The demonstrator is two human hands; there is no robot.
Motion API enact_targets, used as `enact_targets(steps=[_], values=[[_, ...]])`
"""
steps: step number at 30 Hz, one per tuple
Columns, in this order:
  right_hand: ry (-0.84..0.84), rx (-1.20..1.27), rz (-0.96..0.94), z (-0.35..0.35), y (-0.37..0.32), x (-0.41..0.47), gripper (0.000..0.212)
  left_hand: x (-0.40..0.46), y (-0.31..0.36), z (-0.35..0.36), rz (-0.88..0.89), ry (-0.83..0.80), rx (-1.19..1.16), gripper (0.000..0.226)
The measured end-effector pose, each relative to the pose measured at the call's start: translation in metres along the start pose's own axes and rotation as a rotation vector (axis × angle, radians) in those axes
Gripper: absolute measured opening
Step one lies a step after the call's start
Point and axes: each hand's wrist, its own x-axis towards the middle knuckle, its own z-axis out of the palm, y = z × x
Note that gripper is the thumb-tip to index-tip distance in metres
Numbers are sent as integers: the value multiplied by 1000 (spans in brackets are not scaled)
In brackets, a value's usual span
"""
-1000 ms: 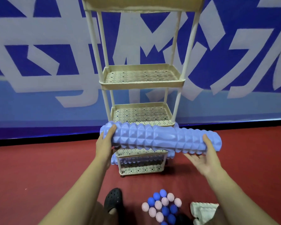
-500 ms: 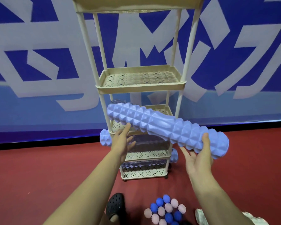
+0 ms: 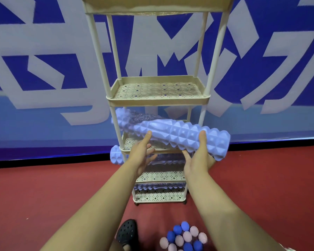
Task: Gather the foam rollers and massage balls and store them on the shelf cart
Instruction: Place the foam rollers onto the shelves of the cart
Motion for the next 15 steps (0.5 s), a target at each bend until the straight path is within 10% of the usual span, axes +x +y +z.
enact_targets(steps=[15], values=[[-4, -140, 135, 48, 71, 11, 28, 37, 11, -13, 13, 128, -12, 65]])
